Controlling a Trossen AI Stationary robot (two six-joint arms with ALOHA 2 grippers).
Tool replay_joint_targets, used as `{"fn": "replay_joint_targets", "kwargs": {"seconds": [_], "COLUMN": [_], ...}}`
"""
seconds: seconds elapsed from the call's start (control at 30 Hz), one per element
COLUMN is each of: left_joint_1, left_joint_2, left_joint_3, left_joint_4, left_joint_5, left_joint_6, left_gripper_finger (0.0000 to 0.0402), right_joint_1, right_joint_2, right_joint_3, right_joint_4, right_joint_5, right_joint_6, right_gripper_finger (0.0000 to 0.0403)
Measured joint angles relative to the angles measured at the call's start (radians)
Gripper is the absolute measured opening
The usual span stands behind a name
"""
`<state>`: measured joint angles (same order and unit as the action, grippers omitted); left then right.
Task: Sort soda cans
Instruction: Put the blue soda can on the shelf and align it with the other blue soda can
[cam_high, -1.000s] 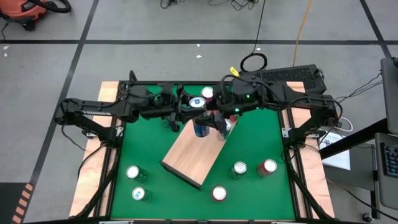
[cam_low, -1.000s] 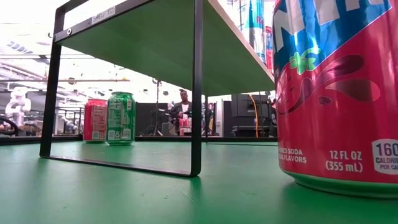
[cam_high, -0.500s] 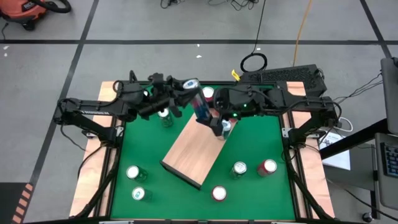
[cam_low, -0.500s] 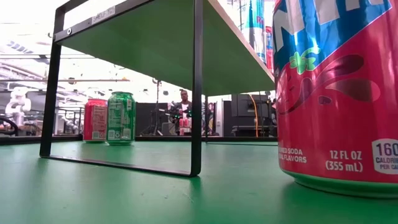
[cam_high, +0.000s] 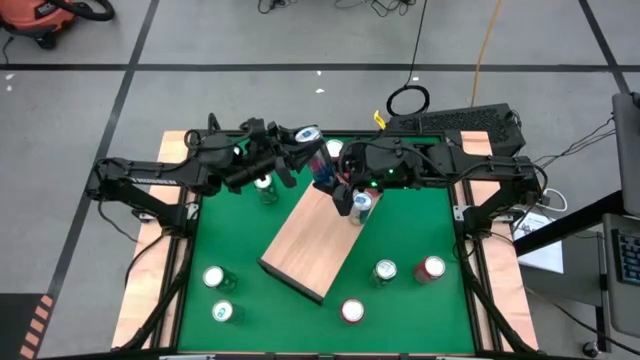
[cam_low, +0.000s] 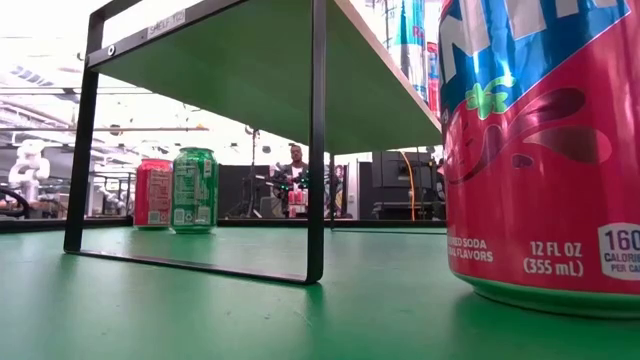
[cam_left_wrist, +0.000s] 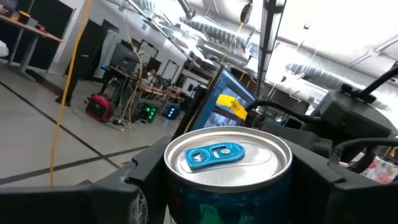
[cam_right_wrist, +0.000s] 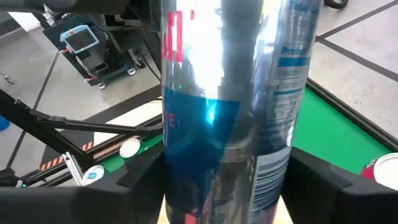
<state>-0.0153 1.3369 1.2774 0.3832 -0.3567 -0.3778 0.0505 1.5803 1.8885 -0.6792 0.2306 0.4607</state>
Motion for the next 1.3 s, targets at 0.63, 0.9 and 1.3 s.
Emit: {"fn": "replay_joint_targets", "kwargs": {"seconds": [0.63, 0.9, 1.3], "left_joint_1": [-0.005, 0.035, 0.102], "left_joint_2": [-0.031, -0.059, -0.061], "left_joint_3": [0.000, -0.001, -0.001], "left_joint_4": [-0.008, -0.002, 0.066], "left_joint_5": [0.219, 0.494, 0.759], "left_joint_6": [-0.088, -0.119, -0.140], "left_gripper_finger": [0.0301, 0.0304, 0.0290], "right_joint_1": [-0.003, -0.013, -0.061], "right_joint_2": [-0.036, -0.041, -0.040], "right_joint_3": [0.000, 0.001, 0.001], "right_joint_4": [0.012, 0.063, 0.155], "right_joint_5": [-0.204, -0.445, -0.654], "right_joint_6": [0.029, -0.003, 0.010], "right_gripper_finger": [0.0229, 0.0231, 0.0232]}}
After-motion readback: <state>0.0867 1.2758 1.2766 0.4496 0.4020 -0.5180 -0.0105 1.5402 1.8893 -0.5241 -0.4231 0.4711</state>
